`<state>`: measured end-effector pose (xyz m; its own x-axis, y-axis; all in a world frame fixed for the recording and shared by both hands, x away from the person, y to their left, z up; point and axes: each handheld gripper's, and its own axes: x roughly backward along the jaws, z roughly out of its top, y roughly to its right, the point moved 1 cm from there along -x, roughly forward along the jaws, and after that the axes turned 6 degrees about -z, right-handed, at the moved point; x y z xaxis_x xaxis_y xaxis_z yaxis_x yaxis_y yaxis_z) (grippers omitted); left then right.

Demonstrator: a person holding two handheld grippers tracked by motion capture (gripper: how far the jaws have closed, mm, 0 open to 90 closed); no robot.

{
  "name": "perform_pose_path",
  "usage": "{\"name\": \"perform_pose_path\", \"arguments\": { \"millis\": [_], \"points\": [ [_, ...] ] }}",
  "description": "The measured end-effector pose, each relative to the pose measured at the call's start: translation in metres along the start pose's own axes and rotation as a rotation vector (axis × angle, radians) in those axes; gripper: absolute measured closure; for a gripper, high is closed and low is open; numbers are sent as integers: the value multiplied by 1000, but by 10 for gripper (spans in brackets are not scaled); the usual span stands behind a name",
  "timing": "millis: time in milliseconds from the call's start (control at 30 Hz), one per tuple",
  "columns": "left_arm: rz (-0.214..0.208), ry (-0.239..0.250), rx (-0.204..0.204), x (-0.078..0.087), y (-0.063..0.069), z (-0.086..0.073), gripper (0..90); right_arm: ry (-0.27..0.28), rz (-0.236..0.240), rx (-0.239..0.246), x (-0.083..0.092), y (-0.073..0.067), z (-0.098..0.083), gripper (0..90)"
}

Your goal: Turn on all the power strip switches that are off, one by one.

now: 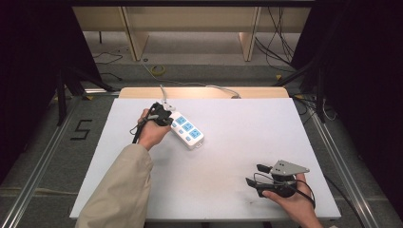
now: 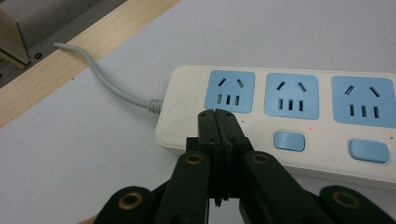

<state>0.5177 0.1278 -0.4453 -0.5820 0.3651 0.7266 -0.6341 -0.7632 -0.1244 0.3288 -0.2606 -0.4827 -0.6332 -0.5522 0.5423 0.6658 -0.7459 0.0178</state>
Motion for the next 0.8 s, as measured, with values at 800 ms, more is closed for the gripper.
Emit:
{"name": "perform_pose_path", "arguments": {
  "millis": [800],
  "points": [
    [-6, -26, -33, -18, 1, 1, 899, -3, 1, -4, -1, 0, 0, 324]
  ]
}}
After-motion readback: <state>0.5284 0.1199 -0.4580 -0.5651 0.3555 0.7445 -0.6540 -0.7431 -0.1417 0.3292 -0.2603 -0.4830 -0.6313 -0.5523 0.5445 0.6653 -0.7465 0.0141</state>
